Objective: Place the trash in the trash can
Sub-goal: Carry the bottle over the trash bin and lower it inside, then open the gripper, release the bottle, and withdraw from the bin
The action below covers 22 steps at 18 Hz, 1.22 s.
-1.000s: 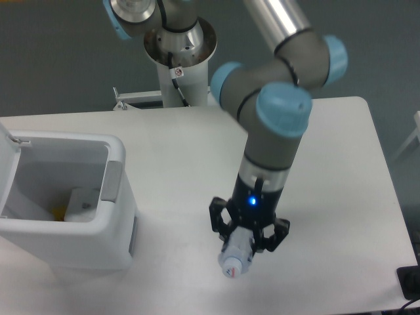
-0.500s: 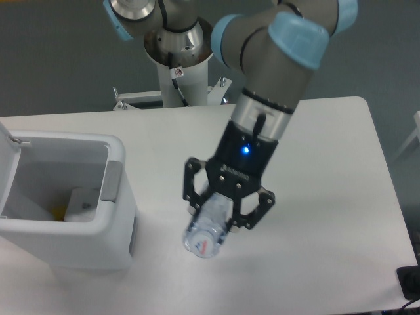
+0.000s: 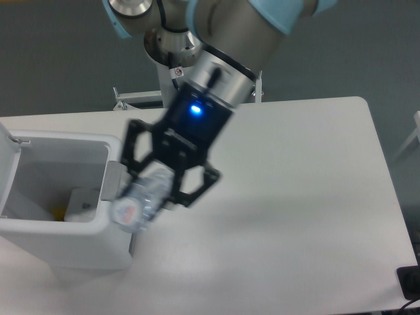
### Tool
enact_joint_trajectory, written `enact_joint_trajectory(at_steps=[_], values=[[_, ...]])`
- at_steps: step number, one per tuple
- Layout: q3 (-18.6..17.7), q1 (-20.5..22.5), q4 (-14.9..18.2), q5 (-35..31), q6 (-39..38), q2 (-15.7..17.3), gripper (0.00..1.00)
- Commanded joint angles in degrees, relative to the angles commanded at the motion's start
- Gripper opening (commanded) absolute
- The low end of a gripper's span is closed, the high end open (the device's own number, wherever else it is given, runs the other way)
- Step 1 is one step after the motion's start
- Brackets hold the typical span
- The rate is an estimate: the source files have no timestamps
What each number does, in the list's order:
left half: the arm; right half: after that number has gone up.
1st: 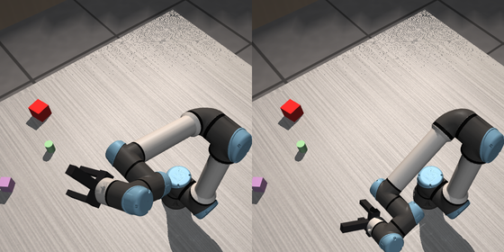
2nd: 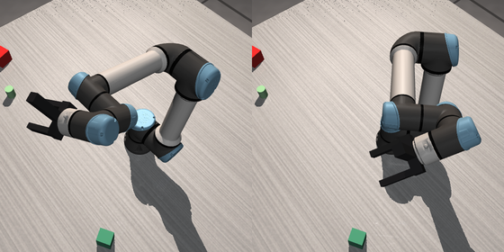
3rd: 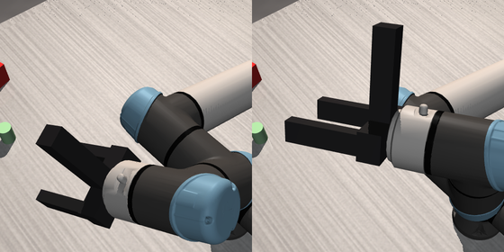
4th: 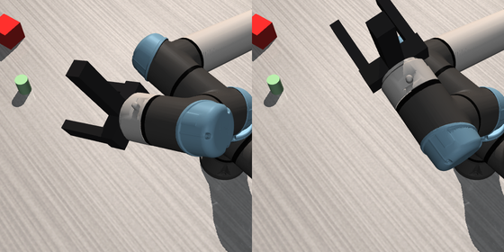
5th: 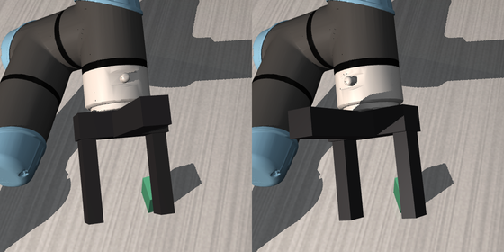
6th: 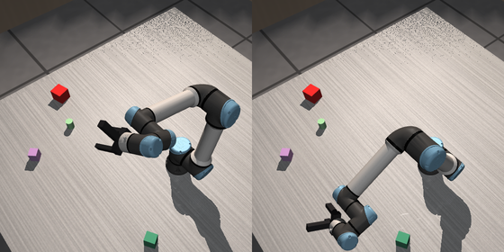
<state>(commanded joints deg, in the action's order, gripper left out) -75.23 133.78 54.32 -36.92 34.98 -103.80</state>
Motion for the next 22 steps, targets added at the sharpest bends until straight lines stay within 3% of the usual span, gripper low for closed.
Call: enact_joint_trajectory(at_steps=[4,10,11,16,19,22], values=[[0.0,-2.11,-0.79,0.0,0.0,2.2,0.38],[-1.75,-5.19,-2.19,-0.17,0.35,1.15,0.42],[-2.71,-5.72,-3.42,-0.35,0.53,0.62,0.5],[-3.78,-6.07,-3.87,-0.88,0.7,-0.35,0.66],[-3.87,-6.42,-4.39,-0.88,0.79,-0.88,0.97],[-4.04,-6.42,-4.48,-0.88,0.79,-0.61,1.0]])
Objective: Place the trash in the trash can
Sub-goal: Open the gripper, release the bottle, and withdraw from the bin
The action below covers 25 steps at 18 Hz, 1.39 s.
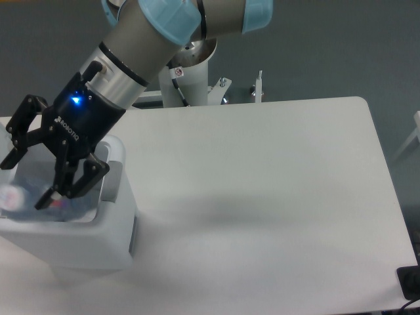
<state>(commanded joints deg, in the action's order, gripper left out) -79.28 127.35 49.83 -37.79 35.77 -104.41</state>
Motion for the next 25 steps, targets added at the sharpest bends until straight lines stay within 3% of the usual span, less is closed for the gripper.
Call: enact_joint_trajectory(at_steps=[5,11,14,19,21,25], values=[[0.0,1.31,0.0,0.0,-0.09,-0.09,1.0],[-1.4,10.44,0.09,-0.09,0.09,-0.53,1.0],[-3.86,16.41,0.0,-0.17,0.44,-0.53,1.0],[-10.98,26.0,0.18,-0.26,10.28,-0.53,1.0],[-11.78,27.85,0.26,-3.14,10.89,-1.23,1.0],[-10.9,28.39,0.44,-17.1,11.86,-2.11,1.0]])
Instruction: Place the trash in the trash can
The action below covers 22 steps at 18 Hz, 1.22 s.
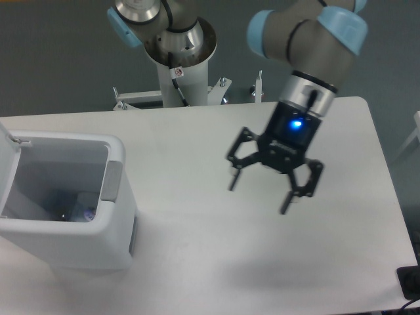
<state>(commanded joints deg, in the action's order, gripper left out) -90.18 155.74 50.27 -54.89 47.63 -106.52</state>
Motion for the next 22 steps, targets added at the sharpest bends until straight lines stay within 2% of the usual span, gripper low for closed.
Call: enact_joint_trajectory(at_steps=[3,4,7,9,10,14,17,22], values=[[-0.17,-0.61,0.61,-15.55,1.22,-0.18,1.0],[-0.52,-1.4,0.88,-19.95,4.28,-0.44,1.0],[-0.18,-1.49,2.98,-21.75,9.31,-1.75,1.0],[1.14,-1.67,5.87,-26.99,11.33,-2.72,1.0],[1.93,-2.19,7.46,-30.33,12.47,-3.77,1.0],[6.15,-5.79,9.58,-36.68,13.97,-8.87,1.0],[5.98,-6.85,10.28,-39.5,18.36,-8.97,1.0],[5.45,-7.03,10.28,-39.5,18.9,-8.79,1.0]])
